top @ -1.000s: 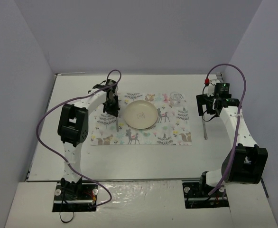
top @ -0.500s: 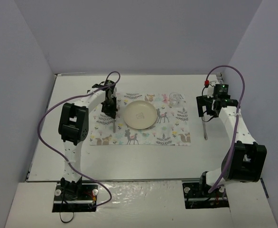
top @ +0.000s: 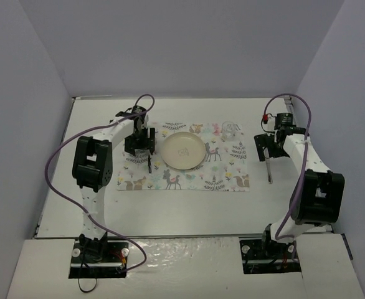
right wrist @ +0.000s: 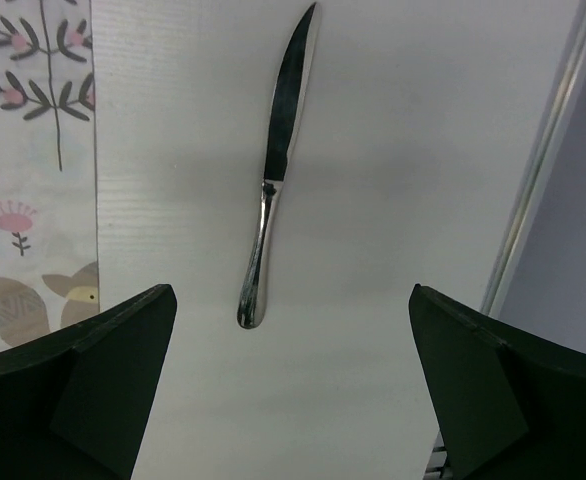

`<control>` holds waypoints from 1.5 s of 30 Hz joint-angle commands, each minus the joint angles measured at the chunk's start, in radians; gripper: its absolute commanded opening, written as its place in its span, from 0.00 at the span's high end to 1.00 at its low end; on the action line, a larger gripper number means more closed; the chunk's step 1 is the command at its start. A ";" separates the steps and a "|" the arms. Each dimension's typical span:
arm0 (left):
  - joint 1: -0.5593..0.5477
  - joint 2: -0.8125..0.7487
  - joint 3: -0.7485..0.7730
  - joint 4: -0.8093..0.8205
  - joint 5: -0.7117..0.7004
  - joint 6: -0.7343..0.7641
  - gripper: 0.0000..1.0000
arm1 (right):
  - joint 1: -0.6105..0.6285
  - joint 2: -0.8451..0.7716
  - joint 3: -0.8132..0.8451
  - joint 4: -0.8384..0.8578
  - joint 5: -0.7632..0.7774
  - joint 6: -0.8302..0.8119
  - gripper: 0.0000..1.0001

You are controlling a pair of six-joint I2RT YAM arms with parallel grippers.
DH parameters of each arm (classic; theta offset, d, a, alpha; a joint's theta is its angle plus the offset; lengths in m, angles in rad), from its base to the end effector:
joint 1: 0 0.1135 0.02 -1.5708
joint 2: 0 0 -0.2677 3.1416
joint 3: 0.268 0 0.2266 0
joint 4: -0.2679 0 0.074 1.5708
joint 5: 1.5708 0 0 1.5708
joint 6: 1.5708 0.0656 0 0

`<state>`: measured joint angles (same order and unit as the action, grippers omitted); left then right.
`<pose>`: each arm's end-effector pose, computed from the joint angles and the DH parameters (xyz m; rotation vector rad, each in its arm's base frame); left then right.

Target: Set the dinner table for one person

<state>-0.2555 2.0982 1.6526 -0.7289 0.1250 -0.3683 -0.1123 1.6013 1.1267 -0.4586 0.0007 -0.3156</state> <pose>0.4154 -0.1170 0.1765 -0.1219 2.7805 -0.3373 0.3310 -0.0374 0.2224 -0.2547 2.4999 -0.1770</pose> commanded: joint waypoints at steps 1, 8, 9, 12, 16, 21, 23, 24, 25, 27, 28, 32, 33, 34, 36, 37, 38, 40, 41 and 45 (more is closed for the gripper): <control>0.076 -0.142 -0.001 0.041 0.032 0.000 0.25 | -0.005 0.094 0.034 -0.057 0.023 -0.012 0.00; 0.199 -0.207 -0.031 0.034 0.084 0.025 0.25 | -0.004 0.226 0.057 -0.055 0.031 0.006 0.05; 0.213 -0.212 -0.034 0.028 0.091 0.031 0.25 | -0.004 0.232 0.058 -0.055 0.033 0.010 0.06; 0.247 -0.231 -0.055 0.019 0.127 0.040 0.25 | -0.004 0.243 0.052 -0.054 0.037 0.022 0.11; 0.299 -0.251 -0.091 0.029 0.143 0.058 0.26 | -0.004 0.249 0.035 -0.046 0.046 0.032 0.40; 0.311 -0.287 -0.128 0.044 0.101 0.111 0.26 | -0.006 0.293 0.014 -0.045 0.026 0.033 0.97; 0.324 -0.298 -0.136 0.046 0.102 0.119 0.26 | -0.007 0.293 0.014 -0.044 0.010 0.035 1.00; 0.331 -0.301 -0.137 0.046 0.110 0.120 0.26 | -0.006 0.283 0.017 -0.044 0.006 0.038 1.00; 0.343 -0.302 -0.138 0.045 0.122 0.119 0.26 | -0.005 0.267 0.024 -0.048 -0.020 0.038 1.00; 0.359 -0.300 -0.139 0.038 0.161 0.114 0.26 | -0.005 0.205 0.037 -0.055 -0.050 0.037 1.00; 0.365 -0.298 -0.139 0.036 0.166 0.114 0.26 | -0.002 0.181 0.054 -0.068 -0.062 0.036 1.00; 0.375 -0.297 -0.151 0.049 0.145 0.142 0.26 | 0.006 0.041 0.176 -0.183 -0.264 0.007 1.00; 0.376 -0.299 -0.156 0.054 0.129 0.154 0.26 | 0.014 -0.005 0.243 -0.250 -0.359 0.002 1.00; 0.377 -0.301 -0.158 0.058 0.117 0.164 0.26 | 0.021 -0.040 0.299 -0.299 -0.428 0.003 1.00; 0.377 -0.302 -0.159 0.061 0.104 0.177 0.26 | 0.036 -0.088 0.377 -0.351 -0.506 0.019 1.00; 0.378 -0.303 -0.159 0.066 0.098 0.178 0.26 | 0.059 -0.104 0.394 -0.345 -0.533 0.034 1.00; 0.379 -0.303 -0.160 0.069 0.092 0.178 0.26 | 0.082 -0.114 0.407 -0.335 -0.551 0.068 1.00; 0.381 -0.299 -0.159 0.069 0.072 0.171 0.26 | 0.130 -0.113 0.421 -0.299 -0.540 0.222 1.00; 0.383 -0.296 -0.150 0.054 0.069 0.168 0.26 | 0.138 -0.103 0.421 -0.294 -0.538 0.263 1.00; 0.387 -0.303 -0.149 0.051 -0.005 0.170 0.26 | 0.166 -0.083 0.297 -0.219 -0.452 0.389 1.00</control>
<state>0.1207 1.8729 1.4895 -0.6922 0.2022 -0.2123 0.0376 1.4560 1.5506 -0.6911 -0.4682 -0.1190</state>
